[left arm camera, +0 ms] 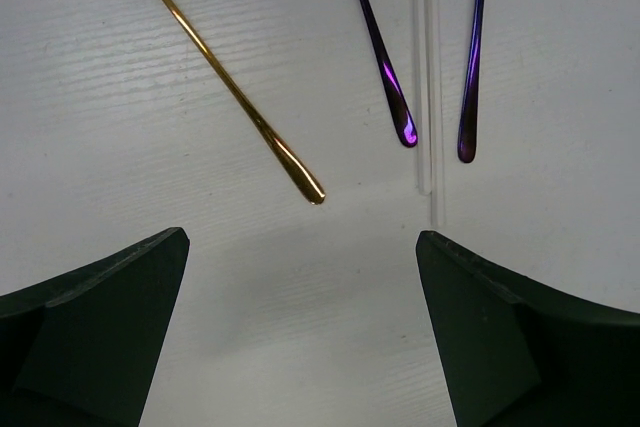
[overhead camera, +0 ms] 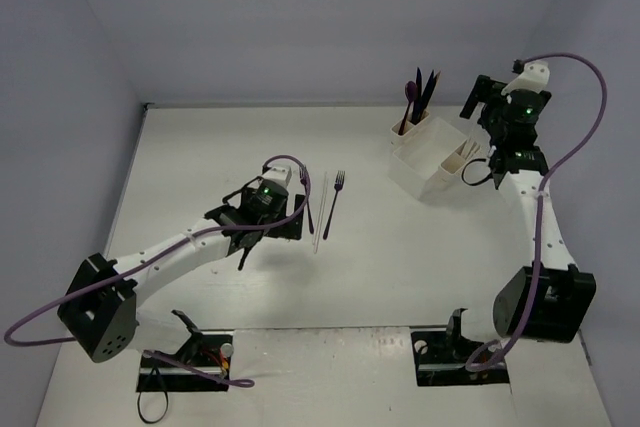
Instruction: Sort the eating utensils into containers
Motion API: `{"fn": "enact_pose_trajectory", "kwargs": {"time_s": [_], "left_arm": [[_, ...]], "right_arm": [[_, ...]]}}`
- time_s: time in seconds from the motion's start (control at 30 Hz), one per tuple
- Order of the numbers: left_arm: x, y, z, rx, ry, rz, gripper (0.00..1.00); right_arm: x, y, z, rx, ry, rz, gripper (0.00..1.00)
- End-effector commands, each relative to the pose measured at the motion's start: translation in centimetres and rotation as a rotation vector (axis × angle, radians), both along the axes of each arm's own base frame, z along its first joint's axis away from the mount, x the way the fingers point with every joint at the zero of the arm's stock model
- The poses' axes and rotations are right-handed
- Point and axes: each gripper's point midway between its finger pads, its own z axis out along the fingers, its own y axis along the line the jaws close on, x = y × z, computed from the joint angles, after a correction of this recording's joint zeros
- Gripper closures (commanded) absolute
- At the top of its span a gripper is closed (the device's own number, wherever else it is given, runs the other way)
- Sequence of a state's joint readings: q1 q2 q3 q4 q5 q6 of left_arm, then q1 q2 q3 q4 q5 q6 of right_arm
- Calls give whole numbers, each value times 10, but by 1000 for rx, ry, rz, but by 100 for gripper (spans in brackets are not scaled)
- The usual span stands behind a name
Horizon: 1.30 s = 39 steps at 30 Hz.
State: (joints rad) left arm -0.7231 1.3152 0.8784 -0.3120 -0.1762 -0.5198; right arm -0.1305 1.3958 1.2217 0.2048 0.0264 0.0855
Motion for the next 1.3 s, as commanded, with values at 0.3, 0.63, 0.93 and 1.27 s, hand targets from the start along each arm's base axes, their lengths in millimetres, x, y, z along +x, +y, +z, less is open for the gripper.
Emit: {"fn": "enact_pose_trajectory", "kwargs": {"time_s": [0.3,0.63,0.93,1.27], "left_arm": [[23,-50,-3,-46,125,-10,19],[-14,-84,-39,5,287,0,47],[-34,-103,-65,21,354,26,51],[-23,-102,-81,84,350,61,61]], "right_arm": [[-106,33,84,162,-276,49,0],[-136,53,55,141,-193,59,0],[-147,64,51,126,-183,84,0],[-153,70,49,111,-166,102,0]]}}
